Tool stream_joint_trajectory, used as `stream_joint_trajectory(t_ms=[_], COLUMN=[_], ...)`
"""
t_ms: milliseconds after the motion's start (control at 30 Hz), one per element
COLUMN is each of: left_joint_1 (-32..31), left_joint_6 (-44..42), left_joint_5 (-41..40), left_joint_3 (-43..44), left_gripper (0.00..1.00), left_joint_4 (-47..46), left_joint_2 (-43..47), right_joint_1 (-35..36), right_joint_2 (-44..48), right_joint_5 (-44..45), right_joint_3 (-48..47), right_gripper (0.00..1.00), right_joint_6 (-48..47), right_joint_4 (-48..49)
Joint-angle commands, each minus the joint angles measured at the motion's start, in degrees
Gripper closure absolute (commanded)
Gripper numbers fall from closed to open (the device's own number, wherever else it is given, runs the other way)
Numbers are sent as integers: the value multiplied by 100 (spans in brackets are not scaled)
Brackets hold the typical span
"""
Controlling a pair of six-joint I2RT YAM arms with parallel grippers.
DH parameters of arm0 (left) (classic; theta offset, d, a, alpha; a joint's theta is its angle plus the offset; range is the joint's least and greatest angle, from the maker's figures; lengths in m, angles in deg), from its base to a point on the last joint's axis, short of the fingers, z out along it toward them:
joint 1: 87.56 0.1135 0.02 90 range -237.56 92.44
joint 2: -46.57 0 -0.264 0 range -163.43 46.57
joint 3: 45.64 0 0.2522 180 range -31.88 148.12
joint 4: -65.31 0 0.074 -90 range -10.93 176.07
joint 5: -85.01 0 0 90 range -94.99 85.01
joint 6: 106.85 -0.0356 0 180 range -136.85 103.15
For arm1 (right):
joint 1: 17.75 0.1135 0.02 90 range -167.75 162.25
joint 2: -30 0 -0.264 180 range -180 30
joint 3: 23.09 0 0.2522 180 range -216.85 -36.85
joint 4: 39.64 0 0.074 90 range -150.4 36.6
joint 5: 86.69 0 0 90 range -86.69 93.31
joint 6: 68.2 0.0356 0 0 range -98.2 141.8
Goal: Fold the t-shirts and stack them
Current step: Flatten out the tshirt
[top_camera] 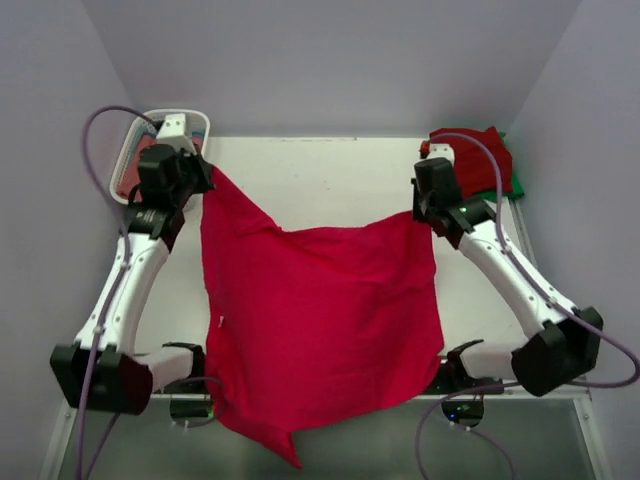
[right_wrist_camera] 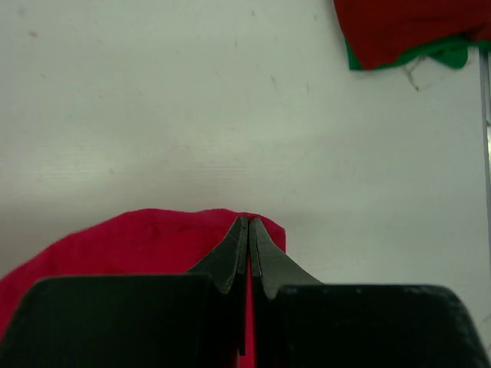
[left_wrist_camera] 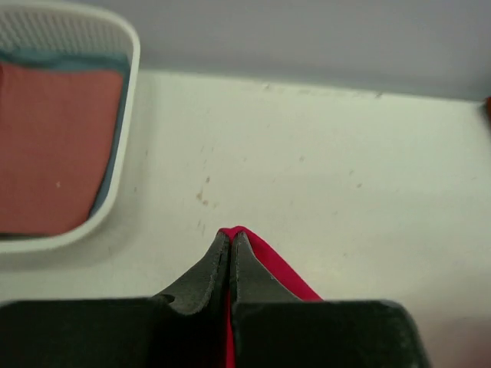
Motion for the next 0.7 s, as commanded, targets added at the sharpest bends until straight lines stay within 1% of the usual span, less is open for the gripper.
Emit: stream_joint_trajectory(t_ms=[0, 33, 67, 100, 133, 167, 200, 233, 333, 400, 433, 600, 667], left_joint_1=[16, 25, 51, 42, 42, 42, 42, 42, 42, 42, 42, 51, 42], left_joint_6=[-38, 15, 76, 51, 24, 33, 24, 24, 42, 33, 33, -46, -64], left_joint_5=[-790, -956, -1045, -1054, -1089, -1150, -1169, -1134, -1116, -1151, -1151, -1134, -1099], left_joint_3=[-351, -291, -168, 198, 411, 683, 711, 720, 852, 1141, 1255, 1765, 2187], left_gripper=[100, 100, 100, 100, 100, 100, 100, 100, 100, 100, 100, 100, 100], left_joint_4=[-780, -799, -694, -598, -466, -334, -394, -603, -824, -790, -738, -1018, -957], left_joint_2=[-903, -1236, -1936, -2282, -2625, -3177, -3548, -3690, -4253, -4717, -4842, -5369, -5554], right_joint_1=[-39, -57, -118, -162, -189, -224, -276, -312, -452, -514, -540, -795, -900], right_joint_2=[-539, -779, -1094, -1654, -1982, -2446, -2669, -2854, -3504, -3951, -4093, -4647, -4876], right_joint_5=[586, 639, 657, 562, 569, 630, 631, 614, 517, 560, 569, 622, 631], right_joint_3=[53, 36, 1, -225, -367, -603, -684, -798, -1061, -1255, -1456, -1888, -2160], right_gripper=[100, 100, 100, 100, 100, 100, 100, 100, 100, 100, 100, 100, 100], right_joint_6=[303, 329, 364, 382, 400, 461, 470, 470, 549, 540, 540, 514, 488], right_joint_4=[694, 800, 897, 924, 898, 907, 976, 1160, 1433, 1478, 1496, 1671, 1680])
